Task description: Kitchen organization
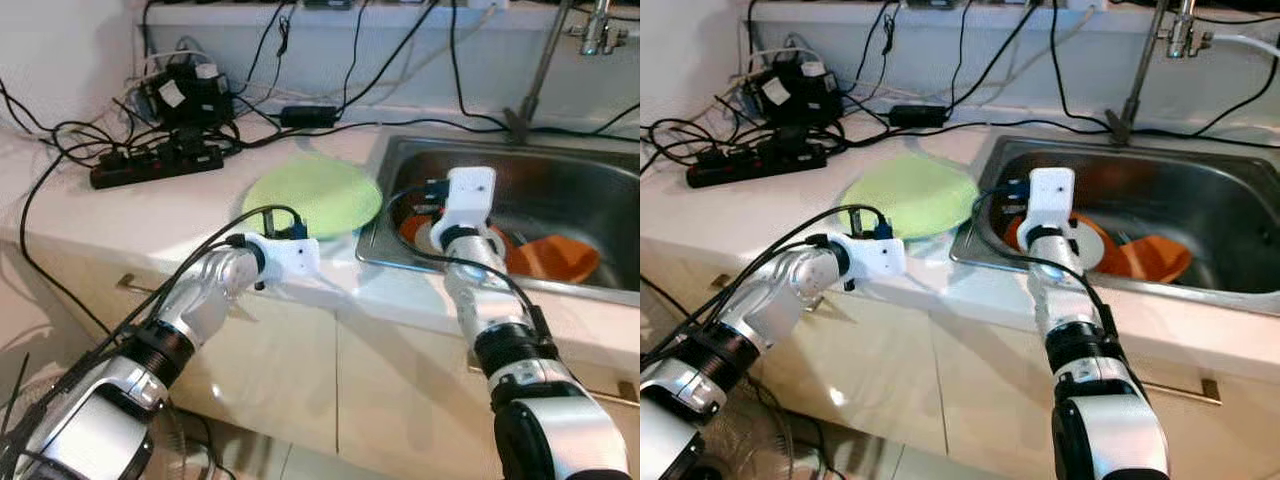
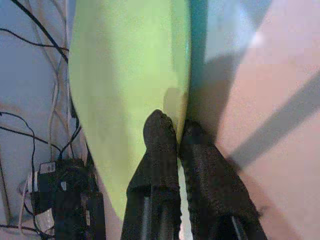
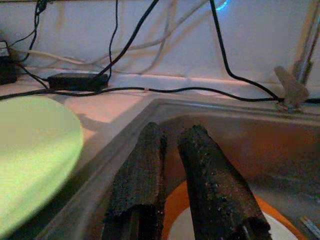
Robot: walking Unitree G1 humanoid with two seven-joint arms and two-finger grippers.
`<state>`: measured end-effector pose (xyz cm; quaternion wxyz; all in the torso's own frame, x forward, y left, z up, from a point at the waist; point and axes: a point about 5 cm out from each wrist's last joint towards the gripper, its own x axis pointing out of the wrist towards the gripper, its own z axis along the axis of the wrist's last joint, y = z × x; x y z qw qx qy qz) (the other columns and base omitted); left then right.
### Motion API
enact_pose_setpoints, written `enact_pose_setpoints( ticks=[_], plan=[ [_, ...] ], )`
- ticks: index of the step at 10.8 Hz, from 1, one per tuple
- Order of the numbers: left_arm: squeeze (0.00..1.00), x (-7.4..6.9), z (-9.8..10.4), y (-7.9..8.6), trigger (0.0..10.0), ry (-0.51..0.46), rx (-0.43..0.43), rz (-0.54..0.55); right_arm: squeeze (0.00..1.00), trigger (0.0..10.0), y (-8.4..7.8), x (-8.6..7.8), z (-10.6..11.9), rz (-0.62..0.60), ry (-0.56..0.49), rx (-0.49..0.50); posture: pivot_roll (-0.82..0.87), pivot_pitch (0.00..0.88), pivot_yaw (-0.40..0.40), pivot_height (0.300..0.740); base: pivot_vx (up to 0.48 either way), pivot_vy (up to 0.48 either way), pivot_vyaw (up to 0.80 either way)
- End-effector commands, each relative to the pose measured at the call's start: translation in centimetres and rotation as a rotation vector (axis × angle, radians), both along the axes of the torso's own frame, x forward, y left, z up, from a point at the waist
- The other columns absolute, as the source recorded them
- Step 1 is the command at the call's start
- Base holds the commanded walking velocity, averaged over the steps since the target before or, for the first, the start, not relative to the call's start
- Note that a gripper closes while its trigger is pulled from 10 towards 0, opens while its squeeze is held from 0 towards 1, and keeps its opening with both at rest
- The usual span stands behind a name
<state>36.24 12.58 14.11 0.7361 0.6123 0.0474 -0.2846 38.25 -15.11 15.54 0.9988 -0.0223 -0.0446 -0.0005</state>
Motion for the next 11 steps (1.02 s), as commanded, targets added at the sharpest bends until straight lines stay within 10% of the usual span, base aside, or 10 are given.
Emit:
enact_pose_setpoints(
  ticks=[1, 2, 4, 5, 11],
  plan=[
    [0.0, -0.5, -2.4, 1.3, 2.0, 0.084, 0.059, 0.051, 0.0, 10.0, 0.2, 0.0, 0.3, 0.007, -0.005, 0.008, 0.23, 0.0, 0.051, 0.725, 0.0, 0.0, 0.0],
    [0.0, -0.3, -2.1, 1.2, 10.0, 0.057, 0.054, 0.052, 0.0, 10.0, 0.3, 0.0, 0.2, 0.006, -0.002, 0.007, 0.23, 0.0, 0.052, 0.725, 0.0, 0.0, 0.0],
    [0.0, 0.4, -1.4, 1.5, 10.0, -0.02, 0.055, 0.086, 0.0, 10.0, 0.3, 0.0, 0.2, 0.006, -0.001, 0.008, 0.23, 0.0, 0.05, 0.725, 0.0, 0.0, 0.0],
    [0.0, 0.7, -1.0, 1.6, 0.0, -0.063, 0.058, 0.1, 0.0, 10.0, 0.3, 0.0, 0.2, 0.007, -0.002, 0.008, 0.23, 0.0, 0.05, 0.725, 0.0, 0.0, 0.0],
    [0.0, 1.7, 3.9, 1.4, 0.0, -0.474, -0.026, 0.126, 0.0, 10.0, 0.4, 0.0, 0.3, 0.008, -0.004, 0.015, 0.23, 0.0, 0.051, 0.725, 0.0, 0.0, 0.0]
  ],
)
